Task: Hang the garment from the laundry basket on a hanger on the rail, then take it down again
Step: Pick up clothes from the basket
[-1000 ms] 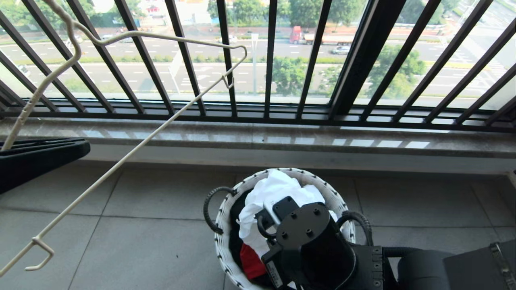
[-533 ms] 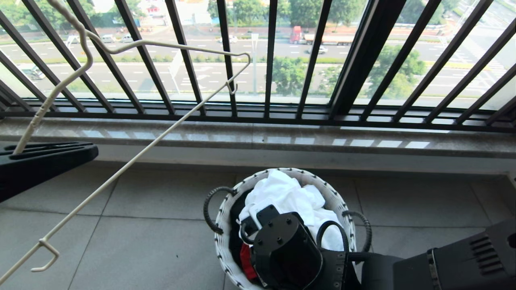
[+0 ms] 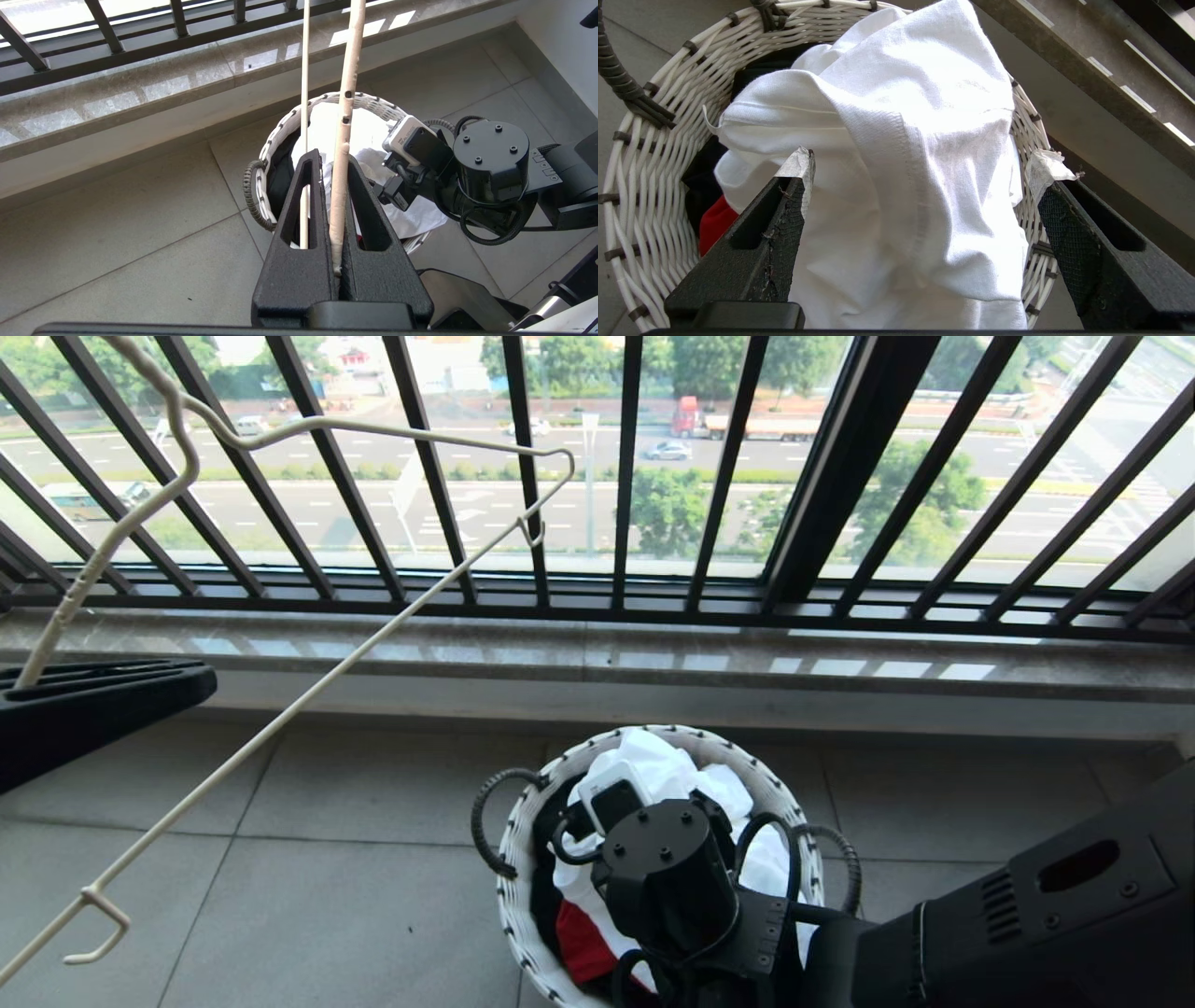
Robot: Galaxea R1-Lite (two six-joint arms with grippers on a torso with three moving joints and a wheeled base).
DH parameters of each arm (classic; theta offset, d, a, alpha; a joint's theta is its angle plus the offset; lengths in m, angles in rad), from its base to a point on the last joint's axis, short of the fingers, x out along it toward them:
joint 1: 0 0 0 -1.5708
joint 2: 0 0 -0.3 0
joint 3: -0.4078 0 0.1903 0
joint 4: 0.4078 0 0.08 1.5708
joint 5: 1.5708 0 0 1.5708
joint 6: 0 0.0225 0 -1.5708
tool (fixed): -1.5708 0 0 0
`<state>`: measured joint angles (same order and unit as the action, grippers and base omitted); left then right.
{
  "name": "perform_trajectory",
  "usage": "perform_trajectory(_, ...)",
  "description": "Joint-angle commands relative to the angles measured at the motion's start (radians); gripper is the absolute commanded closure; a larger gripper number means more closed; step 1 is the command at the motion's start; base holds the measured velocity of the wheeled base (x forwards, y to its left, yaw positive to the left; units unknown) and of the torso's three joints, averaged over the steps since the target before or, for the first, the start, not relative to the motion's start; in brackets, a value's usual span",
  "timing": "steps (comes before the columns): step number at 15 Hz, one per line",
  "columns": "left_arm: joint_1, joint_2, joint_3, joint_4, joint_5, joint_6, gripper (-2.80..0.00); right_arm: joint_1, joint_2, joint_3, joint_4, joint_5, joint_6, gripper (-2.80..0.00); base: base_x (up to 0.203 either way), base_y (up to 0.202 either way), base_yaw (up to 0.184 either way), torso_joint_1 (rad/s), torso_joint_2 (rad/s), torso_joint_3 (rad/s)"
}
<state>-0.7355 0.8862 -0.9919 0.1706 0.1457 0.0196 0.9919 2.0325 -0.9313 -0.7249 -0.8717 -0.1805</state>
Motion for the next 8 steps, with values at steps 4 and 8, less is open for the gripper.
perform_trajectory(4,0.0,-0.012,-0.004,0.001,0.002,0.0,0.0,-0.04,-0.016,0.024,-0.029,-0.025,-0.048,-2.8,0.0,0.0,0.0,0.0,0.0,0.0)
perform_trajectory(8,-0.001,-0.019,-0.005,0.001,0.002,0.002,0.0,-0.072,-0.031,0.032,-0.027,-0.026,-0.07,-2.8,0.0,0.0,0.0,0.0,0.0,0.0)
